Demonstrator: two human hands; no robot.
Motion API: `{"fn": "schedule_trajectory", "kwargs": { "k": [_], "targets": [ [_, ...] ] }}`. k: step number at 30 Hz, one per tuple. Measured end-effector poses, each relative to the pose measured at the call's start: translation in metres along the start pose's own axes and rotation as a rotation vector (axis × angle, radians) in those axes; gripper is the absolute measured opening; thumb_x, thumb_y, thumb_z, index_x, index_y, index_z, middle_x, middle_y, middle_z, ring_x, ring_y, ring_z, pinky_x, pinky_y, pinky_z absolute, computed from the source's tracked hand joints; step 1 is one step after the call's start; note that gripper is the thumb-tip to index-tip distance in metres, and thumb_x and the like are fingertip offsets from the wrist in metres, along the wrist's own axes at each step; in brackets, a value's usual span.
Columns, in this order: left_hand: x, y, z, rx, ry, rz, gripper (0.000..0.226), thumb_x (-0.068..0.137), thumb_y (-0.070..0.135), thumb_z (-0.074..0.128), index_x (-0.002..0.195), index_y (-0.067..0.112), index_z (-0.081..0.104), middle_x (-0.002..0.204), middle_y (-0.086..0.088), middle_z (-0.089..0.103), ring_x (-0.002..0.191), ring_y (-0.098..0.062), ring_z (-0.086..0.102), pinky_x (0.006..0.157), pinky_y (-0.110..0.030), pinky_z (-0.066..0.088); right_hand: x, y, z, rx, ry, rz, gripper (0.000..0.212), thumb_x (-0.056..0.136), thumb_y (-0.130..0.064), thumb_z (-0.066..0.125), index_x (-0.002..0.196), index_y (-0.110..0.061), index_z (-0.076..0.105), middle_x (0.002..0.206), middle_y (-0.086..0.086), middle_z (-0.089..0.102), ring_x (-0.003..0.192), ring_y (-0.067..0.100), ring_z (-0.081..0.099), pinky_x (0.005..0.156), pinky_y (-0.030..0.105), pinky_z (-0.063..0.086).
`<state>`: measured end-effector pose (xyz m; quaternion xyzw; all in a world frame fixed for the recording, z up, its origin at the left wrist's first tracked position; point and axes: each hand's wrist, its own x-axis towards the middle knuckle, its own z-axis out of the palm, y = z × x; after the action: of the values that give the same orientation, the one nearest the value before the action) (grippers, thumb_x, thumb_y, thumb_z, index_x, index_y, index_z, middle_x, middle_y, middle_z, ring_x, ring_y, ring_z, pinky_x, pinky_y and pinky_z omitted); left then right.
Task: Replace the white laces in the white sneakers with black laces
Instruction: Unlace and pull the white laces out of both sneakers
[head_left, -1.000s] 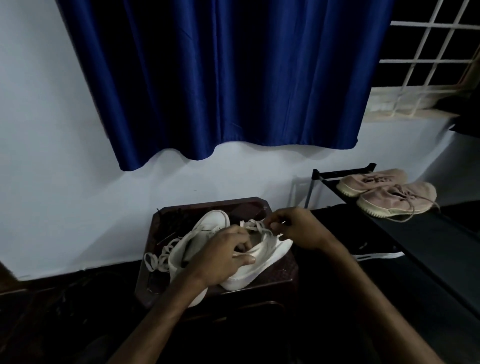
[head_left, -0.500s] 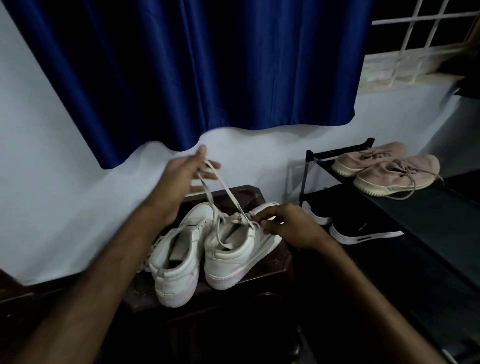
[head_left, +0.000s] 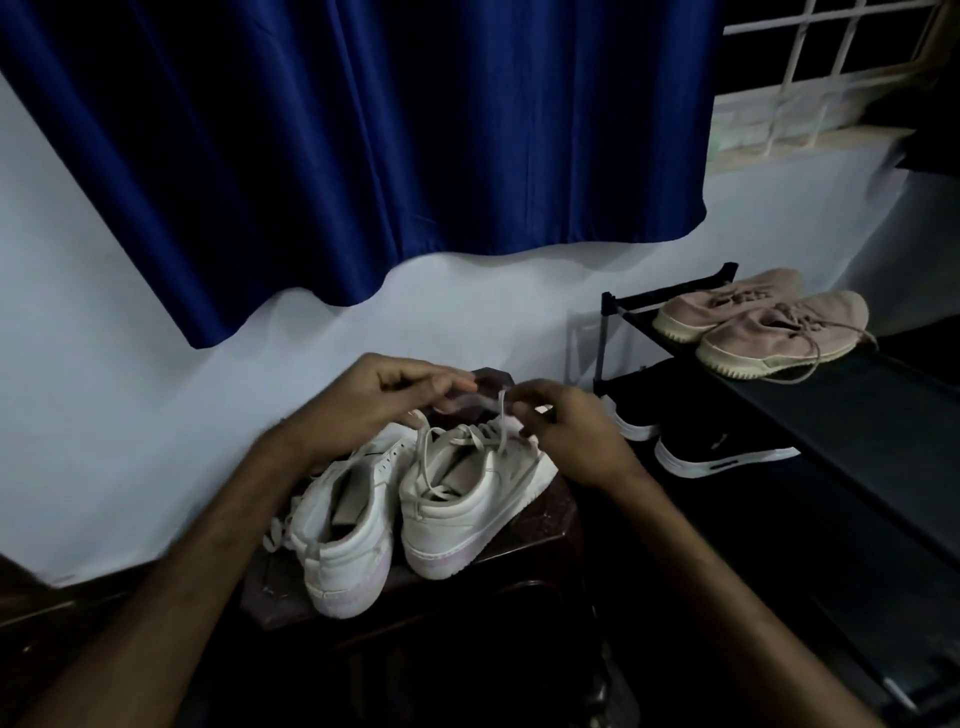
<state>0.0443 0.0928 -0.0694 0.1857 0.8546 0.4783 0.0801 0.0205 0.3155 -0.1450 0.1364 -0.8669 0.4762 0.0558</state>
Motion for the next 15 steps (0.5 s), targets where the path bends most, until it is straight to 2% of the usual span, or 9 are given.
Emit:
{"fn": "schedule_trajectory", "kwargs": {
  "k": [2, 4, 6, 9, 10, 12, 15],
  "targets": [
    [0.002, -0.018, 0.005, 0.184, 0.147, -0.018, 0.018, 0.090, 0.026, 0.067, 0.107, 0.023, 0.070, 0.103, 0.008, 0.072, 0.084, -0.002, 0.065, 0.071, -0.020, 0.048, -0.002, -0.004, 0.002, 0.058, 0.172, 0.013, 0.015, 0.095, -0.022, 0.060, 0.108, -0.019, 0.066, 0.095, -0.012, 0.068, 0.075, 0.001, 0.065, 0.070, 0.022, 0.049],
    [0.002, -0.035, 0.014, 0.345, 0.185, -0.094, 0.026, 0.082, 0.033, 0.076, 0.105, 0.026, 0.066, 0.101, 0.012, 0.068, 0.080, -0.002, 0.063, 0.073, -0.023, 0.050, -0.005, -0.011, 0.002, 0.041, 0.250, -0.005, 0.013, 0.095, -0.024, 0.059, 0.107, -0.022, 0.062, 0.095, -0.016, 0.065, 0.076, -0.004, 0.061, 0.070, 0.019, 0.048],
    [0.000, -0.050, 0.030, 0.415, 0.215, -0.110, 0.026, 0.079, 0.033, 0.077, 0.099, 0.023, 0.065, 0.097, 0.009, 0.065, 0.078, -0.008, 0.062, 0.076, -0.032, 0.052, -0.007, -0.015, 0.003, 0.025, 0.148, -0.023, 0.011, 0.094, -0.031, 0.061, 0.102, -0.023, 0.062, 0.091, -0.013, 0.067, 0.073, -0.003, 0.061, 0.068, 0.017, 0.048],
    [-0.005, -0.060, 0.059, 0.577, 0.419, -0.055, 0.013, 0.081, 0.026, 0.070, 0.086, 0.022, 0.060, 0.091, 0.004, 0.061, 0.080, -0.019, 0.060, 0.073, -0.040, 0.049, -0.014, -0.018, 0.016, -0.085, -0.147, 0.006, 0.028, 0.085, -0.043, 0.070, 0.101, -0.021, 0.064, 0.089, -0.008, 0.067, 0.076, 0.007, 0.063, 0.073, 0.026, 0.051],
    [-0.008, -0.058, 0.067, 0.612, 0.477, -0.059, 0.012, 0.080, 0.022, 0.069, 0.087, 0.022, 0.059, 0.092, 0.003, 0.060, 0.083, -0.023, 0.060, 0.072, -0.041, 0.048, -0.015, -0.018, 0.021, -0.148, -0.178, 0.028, 0.031, 0.081, -0.043, 0.073, 0.101, -0.021, 0.064, 0.088, -0.007, 0.067, 0.078, 0.009, 0.062, 0.074, 0.027, 0.051],
    [-0.014, -0.051, 0.080, 0.647, 0.555, -0.074, 0.014, 0.077, 0.014, 0.068, 0.089, 0.019, 0.062, 0.095, 0.000, 0.059, 0.087, -0.025, 0.059, 0.072, -0.039, 0.046, -0.017, -0.020, 0.026, -0.168, -0.128, 0.060, 0.028, 0.075, -0.036, 0.077, 0.096, -0.021, 0.065, 0.085, -0.005, 0.069, 0.080, 0.010, 0.064, 0.075, 0.027, 0.051],
    [-0.025, -0.039, 0.094, 0.614, 0.623, -0.076, 0.017, 0.078, 0.015, 0.066, 0.095, 0.017, 0.065, 0.096, -0.001, 0.058, 0.091, -0.025, 0.058, 0.074, -0.034, 0.040, -0.010, -0.024, 0.030, -0.189, -0.093, -0.011, 0.024, 0.073, -0.024, 0.075, 0.094, -0.020, 0.066, 0.085, -0.004, 0.071, 0.079, 0.012, 0.066, 0.073, 0.029, 0.052]
  ]
}}
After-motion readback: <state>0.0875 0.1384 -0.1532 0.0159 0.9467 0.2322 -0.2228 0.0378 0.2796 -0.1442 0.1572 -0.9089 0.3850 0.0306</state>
